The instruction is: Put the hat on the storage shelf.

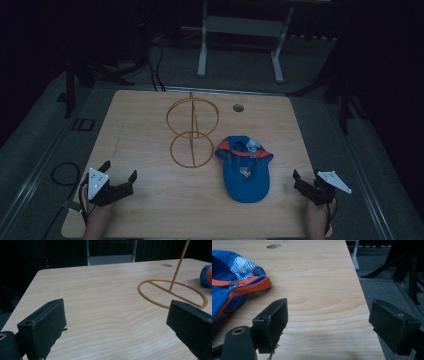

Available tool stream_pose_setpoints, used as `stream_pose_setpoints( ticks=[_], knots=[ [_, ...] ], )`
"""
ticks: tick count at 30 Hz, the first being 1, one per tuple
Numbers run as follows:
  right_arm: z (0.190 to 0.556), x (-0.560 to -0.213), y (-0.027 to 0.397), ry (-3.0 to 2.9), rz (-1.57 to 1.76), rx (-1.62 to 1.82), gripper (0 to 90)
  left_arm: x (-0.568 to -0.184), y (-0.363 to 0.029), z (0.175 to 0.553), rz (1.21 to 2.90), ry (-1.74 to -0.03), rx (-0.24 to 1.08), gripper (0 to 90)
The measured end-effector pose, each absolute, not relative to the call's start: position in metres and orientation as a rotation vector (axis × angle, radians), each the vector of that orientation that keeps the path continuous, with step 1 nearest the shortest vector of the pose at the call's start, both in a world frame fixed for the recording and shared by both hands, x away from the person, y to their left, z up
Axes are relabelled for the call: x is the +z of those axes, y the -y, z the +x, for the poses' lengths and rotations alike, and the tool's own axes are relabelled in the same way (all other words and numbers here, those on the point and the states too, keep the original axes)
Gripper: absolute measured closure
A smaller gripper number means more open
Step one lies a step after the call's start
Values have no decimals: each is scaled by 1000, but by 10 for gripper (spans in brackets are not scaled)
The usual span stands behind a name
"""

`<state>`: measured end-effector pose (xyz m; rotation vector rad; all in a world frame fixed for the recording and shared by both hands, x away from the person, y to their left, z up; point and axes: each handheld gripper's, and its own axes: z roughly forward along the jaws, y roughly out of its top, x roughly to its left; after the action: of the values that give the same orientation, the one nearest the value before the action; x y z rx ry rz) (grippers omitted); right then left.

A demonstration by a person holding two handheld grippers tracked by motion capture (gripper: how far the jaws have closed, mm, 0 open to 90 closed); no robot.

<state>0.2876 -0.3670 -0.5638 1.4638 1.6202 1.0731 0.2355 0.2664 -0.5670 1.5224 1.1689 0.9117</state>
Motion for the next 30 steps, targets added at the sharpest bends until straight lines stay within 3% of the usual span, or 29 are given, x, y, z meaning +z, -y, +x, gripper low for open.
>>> stream_pose_setpoints(
  ticks=[12, 30],
  knots=[
    [295, -562, 373, -1656, 1544, 1146, 150, -566, -264, 236, 1537, -1161, 910, 29],
    [329, -502, 358, -1862, 1423, 1152, 140, -565, -263, 236, 1571, -1156, 922, 28]
  ],
)
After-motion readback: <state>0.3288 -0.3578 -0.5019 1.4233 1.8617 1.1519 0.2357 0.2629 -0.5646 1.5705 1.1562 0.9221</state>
